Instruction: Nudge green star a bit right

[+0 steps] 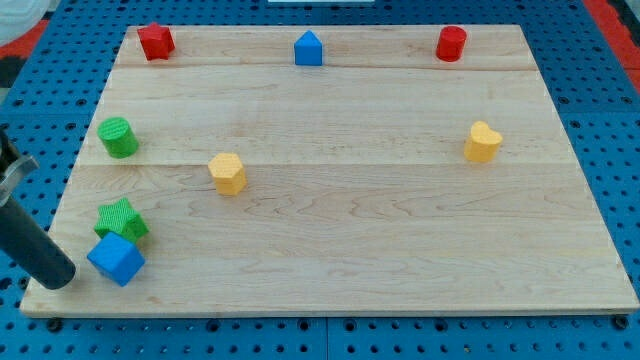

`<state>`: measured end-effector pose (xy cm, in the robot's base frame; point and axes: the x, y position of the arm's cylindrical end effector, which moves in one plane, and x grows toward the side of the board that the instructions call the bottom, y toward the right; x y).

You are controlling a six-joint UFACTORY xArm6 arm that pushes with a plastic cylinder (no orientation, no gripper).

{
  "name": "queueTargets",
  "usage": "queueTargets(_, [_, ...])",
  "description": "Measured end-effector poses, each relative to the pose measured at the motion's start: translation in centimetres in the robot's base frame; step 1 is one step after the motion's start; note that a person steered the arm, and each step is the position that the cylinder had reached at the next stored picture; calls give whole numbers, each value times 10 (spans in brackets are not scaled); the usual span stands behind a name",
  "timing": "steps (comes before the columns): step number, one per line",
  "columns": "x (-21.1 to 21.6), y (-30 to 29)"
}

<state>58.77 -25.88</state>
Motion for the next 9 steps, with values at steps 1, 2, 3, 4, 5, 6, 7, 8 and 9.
queueTargets(1, [0, -1])
queueTargets(2, [3, -1])
queueTargets(3, [31, 22])
queueTargets(4, [30, 38])
queueTargets(5, [31, 75])
queueTargets(6, [31, 62])
queueTargets(7, [26, 21])
queueTargets(8, [4, -13])
queueTargets(9, [-24, -36])
